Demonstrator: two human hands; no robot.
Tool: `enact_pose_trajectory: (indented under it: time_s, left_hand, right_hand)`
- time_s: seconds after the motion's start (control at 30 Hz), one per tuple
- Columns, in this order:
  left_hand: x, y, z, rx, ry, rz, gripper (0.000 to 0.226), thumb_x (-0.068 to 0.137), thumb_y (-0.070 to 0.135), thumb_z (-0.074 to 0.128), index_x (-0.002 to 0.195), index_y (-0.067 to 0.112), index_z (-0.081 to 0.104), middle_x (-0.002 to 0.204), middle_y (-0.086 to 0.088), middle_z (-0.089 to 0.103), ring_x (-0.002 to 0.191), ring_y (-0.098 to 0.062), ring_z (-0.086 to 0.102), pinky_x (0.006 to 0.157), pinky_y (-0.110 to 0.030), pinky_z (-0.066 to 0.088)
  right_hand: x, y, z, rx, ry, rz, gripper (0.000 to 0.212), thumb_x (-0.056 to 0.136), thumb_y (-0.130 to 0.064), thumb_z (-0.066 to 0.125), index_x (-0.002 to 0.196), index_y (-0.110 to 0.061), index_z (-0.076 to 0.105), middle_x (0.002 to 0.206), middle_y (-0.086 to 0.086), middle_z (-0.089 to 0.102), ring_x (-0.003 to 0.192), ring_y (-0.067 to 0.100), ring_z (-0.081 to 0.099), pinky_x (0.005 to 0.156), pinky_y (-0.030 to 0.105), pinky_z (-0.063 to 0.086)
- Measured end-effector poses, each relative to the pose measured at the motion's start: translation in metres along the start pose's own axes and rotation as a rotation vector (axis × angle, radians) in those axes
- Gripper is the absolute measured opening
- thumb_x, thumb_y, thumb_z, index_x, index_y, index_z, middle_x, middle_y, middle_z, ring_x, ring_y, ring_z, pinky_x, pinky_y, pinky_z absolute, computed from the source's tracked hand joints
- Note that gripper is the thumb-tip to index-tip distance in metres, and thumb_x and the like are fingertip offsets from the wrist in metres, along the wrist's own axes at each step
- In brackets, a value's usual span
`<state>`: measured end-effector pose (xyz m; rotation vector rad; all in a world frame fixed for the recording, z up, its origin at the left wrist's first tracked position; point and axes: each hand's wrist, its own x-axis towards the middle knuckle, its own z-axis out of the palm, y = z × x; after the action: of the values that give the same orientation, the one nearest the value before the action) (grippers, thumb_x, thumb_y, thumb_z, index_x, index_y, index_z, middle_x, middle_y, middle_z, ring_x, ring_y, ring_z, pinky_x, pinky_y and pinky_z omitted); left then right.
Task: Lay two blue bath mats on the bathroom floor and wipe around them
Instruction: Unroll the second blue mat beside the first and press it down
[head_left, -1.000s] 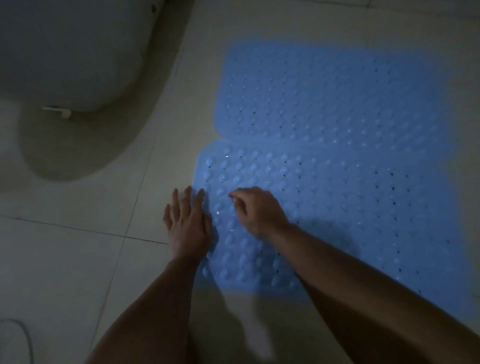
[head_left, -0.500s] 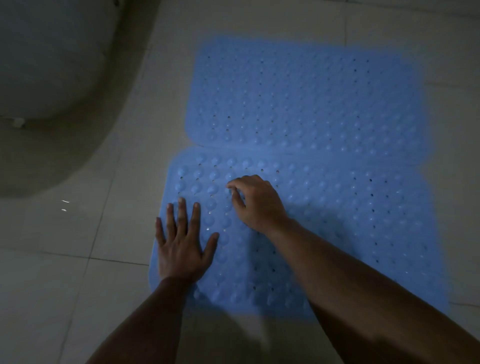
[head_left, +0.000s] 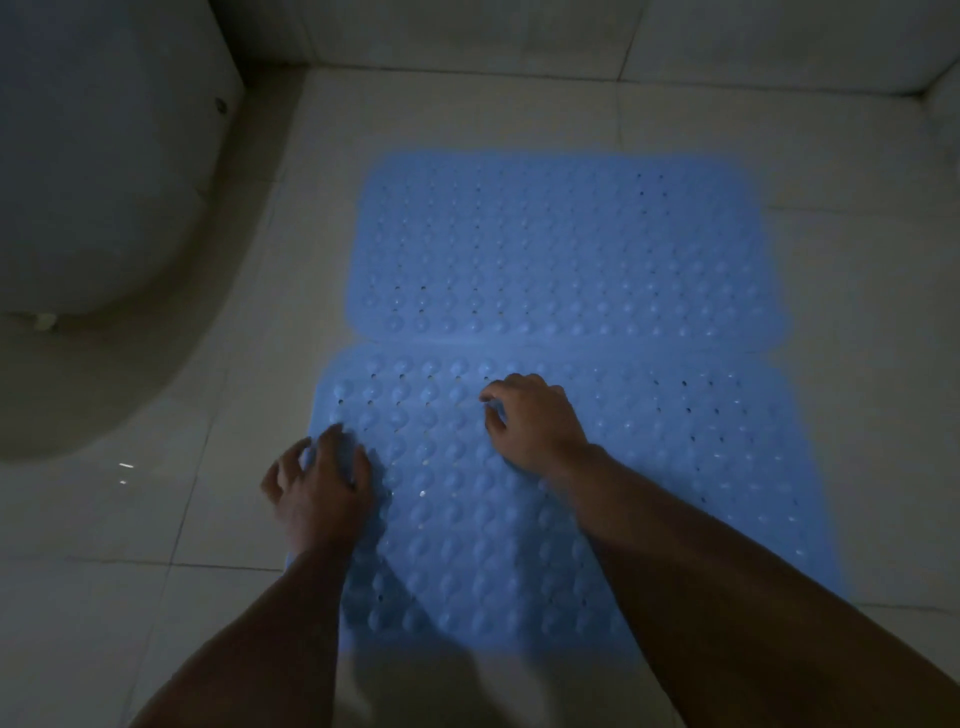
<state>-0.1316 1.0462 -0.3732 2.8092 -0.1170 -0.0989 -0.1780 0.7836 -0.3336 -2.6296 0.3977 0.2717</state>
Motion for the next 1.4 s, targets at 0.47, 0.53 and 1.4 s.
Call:
enact_pose_trajectory:
  time_s: [0.47,0.53,1.4]
  left_hand:
    - [0.012,0.087,0.045,0.121,-0.035,0.36,0.056,0.099,0.049,0.041,0.148,0.023,0.051,0.158,-0.008,0.045,0.155,-0.035,0.024,0.12,-0.056,0.024]
    - [0.018,0.087,0.048,0.122,-0.015,0.322,0.056,0.1,0.049,0.041,0.149,0.024,0.05,0.161,-0.009,0.04,0.157,-0.035,0.018,0.123,-0.056,0.018]
    - [0.0,0.125,0.053,0.118,-0.058,0.528,0.054,0.098,0.05,0.039,0.141,0.024,0.059,0.154,-0.007,0.05,0.153,-0.036,0.029,0.118,-0.058,0.029]
  right_hand:
    - [-0.021,0.047,0.072,-0.199,0.138,0.069,0.088,0.095,-0.074,0.031,0.161,-0.016,0.022,0.171,0.011,0.008,0.158,0.027,0.005,0.121,0.064,0.011]
    - [-0.021,0.046,0.073,-0.207,0.153,0.076,0.088,0.096,-0.075,0.026,0.162,-0.017,0.017,0.171,0.009,0.002,0.158,0.026,-0.001,0.123,0.062,0.008]
    - [0.013,0.068,-0.029,0.372,0.083,0.238,0.048,0.094,-0.049,0.064,0.132,-0.02,0.063,0.135,0.003,0.066,0.125,0.023,0.062,0.107,0.036,0.048]
